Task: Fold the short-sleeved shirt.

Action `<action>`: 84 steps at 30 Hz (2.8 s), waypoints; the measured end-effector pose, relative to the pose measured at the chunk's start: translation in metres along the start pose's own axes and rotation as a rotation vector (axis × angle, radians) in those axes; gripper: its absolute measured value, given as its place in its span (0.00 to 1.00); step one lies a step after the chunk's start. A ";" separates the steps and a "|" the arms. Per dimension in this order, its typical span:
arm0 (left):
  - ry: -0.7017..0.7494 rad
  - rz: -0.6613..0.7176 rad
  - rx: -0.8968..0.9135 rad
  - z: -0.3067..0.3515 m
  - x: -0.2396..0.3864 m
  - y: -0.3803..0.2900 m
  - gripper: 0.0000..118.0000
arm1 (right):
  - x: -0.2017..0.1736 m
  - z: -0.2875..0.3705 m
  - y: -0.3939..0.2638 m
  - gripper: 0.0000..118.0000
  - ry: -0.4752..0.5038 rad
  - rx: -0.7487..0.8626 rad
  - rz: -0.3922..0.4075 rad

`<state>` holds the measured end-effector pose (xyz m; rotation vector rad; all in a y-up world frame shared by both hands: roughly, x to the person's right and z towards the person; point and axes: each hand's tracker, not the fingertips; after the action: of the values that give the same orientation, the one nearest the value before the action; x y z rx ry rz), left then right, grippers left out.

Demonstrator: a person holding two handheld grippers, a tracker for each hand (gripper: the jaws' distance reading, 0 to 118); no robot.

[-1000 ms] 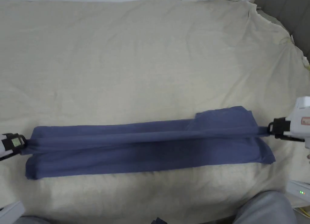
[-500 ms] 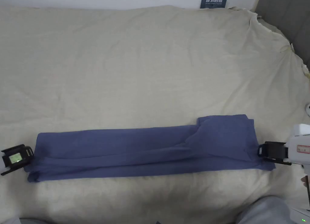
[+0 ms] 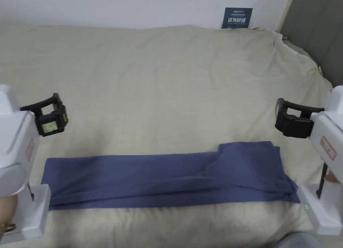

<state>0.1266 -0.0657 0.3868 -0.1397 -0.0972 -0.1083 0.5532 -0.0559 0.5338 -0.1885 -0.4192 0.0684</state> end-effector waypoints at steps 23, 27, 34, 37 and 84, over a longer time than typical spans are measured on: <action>-0.182 -0.014 -0.048 0.000 0.039 -0.021 0.00 | -0.045 -0.002 -0.010 0.00 0.116 0.004 -0.091; -0.180 0.013 -0.064 -0.008 0.031 -0.019 0.00 | -0.039 -0.008 -0.012 0.00 0.117 -0.006 -0.091; -0.280 0.324 -0.248 -0.042 -0.030 -0.007 0.93 | -0.043 -0.007 -0.008 0.00 0.116 -0.026 -0.072; -0.394 0.438 -0.364 -0.061 -0.063 -0.013 1.00 | -0.043 -0.006 -0.007 0.00 0.117 -0.028 -0.073; -0.328 0.449 -0.964 -0.094 -0.079 -0.073 0.01 | -0.051 -0.004 -0.019 0.00 0.104 -0.136 -0.135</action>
<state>0.0484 -0.1427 0.2952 -1.1367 -0.3335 0.3300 0.5093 -0.0809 0.5137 -0.2961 -0.3318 -0.1025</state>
